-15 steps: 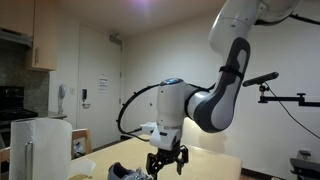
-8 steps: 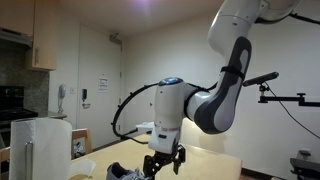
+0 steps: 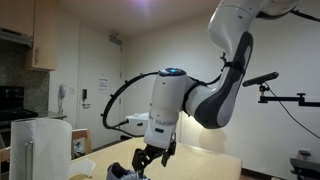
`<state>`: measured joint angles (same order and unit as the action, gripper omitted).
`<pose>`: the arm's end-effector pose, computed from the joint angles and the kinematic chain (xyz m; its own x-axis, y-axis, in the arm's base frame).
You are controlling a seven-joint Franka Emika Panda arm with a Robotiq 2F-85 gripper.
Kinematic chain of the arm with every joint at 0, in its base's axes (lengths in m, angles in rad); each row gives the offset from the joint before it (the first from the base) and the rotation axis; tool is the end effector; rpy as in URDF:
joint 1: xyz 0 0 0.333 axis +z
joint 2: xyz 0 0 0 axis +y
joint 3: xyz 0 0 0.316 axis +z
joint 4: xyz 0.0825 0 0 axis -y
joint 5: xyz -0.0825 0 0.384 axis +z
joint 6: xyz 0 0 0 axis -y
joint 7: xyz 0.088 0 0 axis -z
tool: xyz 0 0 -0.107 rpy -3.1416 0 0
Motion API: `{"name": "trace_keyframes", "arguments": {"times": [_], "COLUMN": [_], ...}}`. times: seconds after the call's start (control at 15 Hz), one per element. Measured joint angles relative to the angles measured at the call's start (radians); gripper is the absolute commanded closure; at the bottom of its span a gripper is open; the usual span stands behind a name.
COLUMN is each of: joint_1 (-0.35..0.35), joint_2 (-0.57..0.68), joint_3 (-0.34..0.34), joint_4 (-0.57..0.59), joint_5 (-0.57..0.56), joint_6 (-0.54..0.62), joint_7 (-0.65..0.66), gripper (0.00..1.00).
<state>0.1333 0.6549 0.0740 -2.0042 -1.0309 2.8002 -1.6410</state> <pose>0.5710 0.1615 0.1301 -0.8741 0.3122 -0.3721 0.3586 0.9315 -0.0608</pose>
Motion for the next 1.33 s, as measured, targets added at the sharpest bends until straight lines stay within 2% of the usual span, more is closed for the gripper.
{"name": "trace_keyframes", "arguments": {"times": [0.07,0.2,0.8,0.87,1.33], "joint_1": [0.0,0.002,0.006,0.007,0.01], "joint_2": [-0.006,-0.016,-0.025,-0.025,-0.041], "joint_3": [0.0,0.0,0.024,0.024,0.024], "joint_4": [0.002,0.003,0.001,0.001,-0.003], "joint_5": [-0.008,-0.019,-0.023,-0.023,-0.028], "joint_6": [0.0,0.0,0.0,0.0,0.001], "joint_7": [0.002,0.002,0.002,0.002,0.002], "gripper": [0.0,0.27,0.95,1.0,1.0]}}
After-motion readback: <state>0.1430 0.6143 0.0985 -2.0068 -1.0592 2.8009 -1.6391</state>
